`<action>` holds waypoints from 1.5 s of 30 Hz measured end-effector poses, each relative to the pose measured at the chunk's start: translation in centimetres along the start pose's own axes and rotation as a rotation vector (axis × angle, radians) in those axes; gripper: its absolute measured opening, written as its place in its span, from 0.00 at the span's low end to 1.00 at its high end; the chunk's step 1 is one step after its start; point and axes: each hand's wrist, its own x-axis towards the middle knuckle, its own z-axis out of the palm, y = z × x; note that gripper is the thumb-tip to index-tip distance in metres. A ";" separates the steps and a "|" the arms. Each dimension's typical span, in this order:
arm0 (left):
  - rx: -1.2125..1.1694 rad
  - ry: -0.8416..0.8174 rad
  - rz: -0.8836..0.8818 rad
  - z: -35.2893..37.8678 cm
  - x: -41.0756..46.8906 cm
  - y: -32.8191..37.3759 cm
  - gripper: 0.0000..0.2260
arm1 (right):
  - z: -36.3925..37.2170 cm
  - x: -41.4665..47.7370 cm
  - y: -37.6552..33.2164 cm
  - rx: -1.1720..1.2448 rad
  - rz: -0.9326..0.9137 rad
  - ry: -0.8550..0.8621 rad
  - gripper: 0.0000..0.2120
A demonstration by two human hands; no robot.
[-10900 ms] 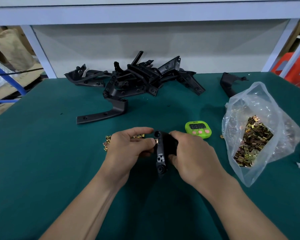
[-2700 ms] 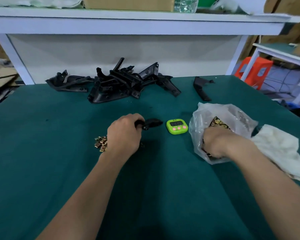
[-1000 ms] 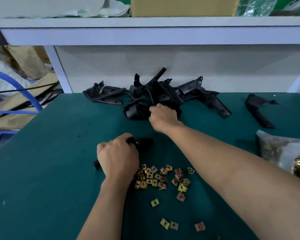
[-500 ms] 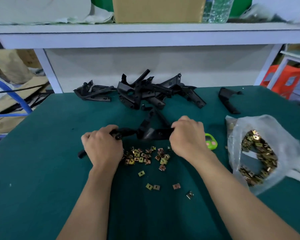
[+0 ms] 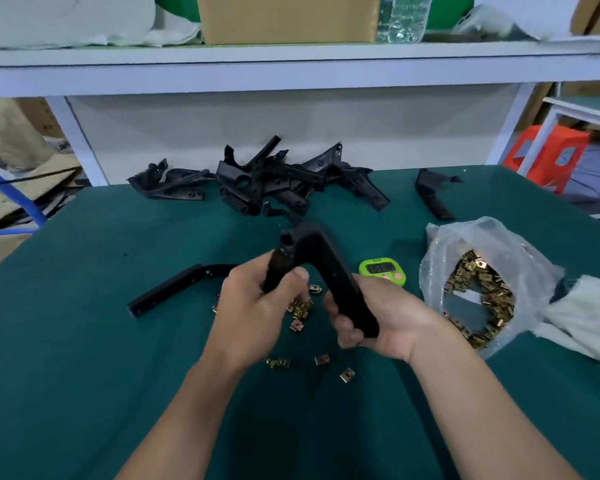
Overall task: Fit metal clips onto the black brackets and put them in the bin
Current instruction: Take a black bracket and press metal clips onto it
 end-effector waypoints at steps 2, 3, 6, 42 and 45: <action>-0.018 0.071 -0.162 0.9 0.0 -0.7 0.14 | -0.2 0.0 0.1 -0.057 -0.092 0.161 0.18; -0.002 0.083 -0.232 1.3 0.0 -1.1 0.14 | -0.3 0.0 0.2 -0.177 -0.178 0.271 0.21; -0.016 0.054 -0.327 2.0 -0.3 -2.0 0.15 | 0.0 -0.6 1.2 -0.937 -0.456 0.486 0.24; 0.550 -0.474 -0.104 1.2 -0.6 -1.1 0.08 | -2.3 1.8 3.5 -1.126 -0.426 0.609 0.10; 0.535 -0.529 -0.138 1.4 -0.4 -1.5 0.07 | -2.4 1.9 3.4 -1.112 -0.431 0.600 0.10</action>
